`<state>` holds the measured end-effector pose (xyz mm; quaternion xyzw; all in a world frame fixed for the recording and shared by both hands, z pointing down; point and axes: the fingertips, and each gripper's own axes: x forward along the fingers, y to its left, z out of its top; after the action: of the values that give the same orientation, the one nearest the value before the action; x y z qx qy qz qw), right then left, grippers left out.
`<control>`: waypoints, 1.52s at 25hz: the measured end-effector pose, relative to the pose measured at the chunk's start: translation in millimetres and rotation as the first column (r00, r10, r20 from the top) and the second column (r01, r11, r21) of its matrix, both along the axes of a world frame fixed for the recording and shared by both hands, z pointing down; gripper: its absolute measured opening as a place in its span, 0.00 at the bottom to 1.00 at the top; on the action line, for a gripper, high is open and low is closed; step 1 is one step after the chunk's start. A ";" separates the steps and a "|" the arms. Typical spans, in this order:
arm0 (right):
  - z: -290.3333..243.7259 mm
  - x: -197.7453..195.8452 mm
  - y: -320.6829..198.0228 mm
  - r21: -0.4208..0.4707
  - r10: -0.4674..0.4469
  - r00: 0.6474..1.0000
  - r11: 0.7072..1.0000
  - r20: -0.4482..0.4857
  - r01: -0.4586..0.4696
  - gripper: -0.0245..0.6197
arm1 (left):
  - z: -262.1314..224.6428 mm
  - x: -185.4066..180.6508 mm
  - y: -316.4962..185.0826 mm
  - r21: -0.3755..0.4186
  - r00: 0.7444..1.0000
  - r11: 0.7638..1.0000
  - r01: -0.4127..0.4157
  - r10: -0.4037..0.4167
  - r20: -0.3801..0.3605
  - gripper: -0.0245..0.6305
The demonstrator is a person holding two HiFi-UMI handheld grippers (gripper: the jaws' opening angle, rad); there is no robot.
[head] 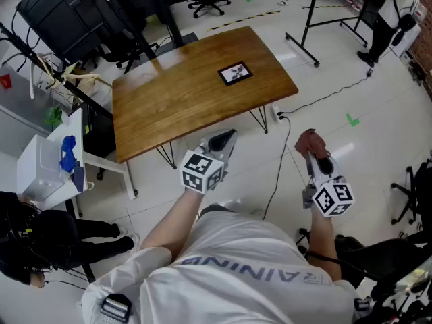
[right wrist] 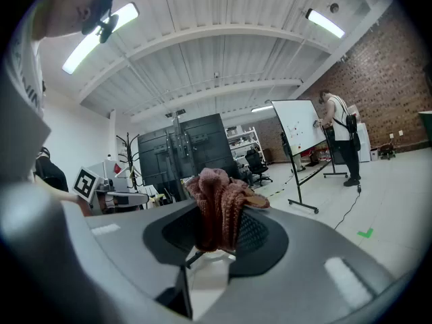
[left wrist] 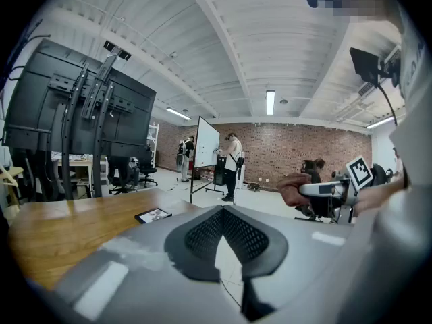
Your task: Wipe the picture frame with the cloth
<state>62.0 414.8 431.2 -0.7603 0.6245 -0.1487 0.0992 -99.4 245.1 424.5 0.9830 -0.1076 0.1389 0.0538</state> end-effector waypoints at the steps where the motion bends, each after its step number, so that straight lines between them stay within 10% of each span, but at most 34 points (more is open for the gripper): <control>1: 1.7 3.9 0.7 0.002 -0.008 1.000 1.000 0.002 0.008 0.22 | -0.2 2.2 0.8 0.003 1.000 1.000 0.008 -0.008 0.003 0.05; 23: 17.1 87.3 -168.3 -0.154 -0.074 0.997 0.986 -0.033 0.068 0.22 | 22.8 98.7 -176.3 -0.109 0.996 0.992 0.058 -0.065 -0.060 0.05; 38: 3.6 102.9 -341.4 -0.188 -0.221 0.973 0.961 -0.072 0.204 0.22 | 35.3 70.2 -310.4 -0.162 0.972 0.963 0.216 -0.228 -0.062 0.05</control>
<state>164.9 73.5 434.8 -0.7006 0.6907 -0.1787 -0.0152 -29.3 -65.3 459.8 0.9624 -0.2039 0.1004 0.1490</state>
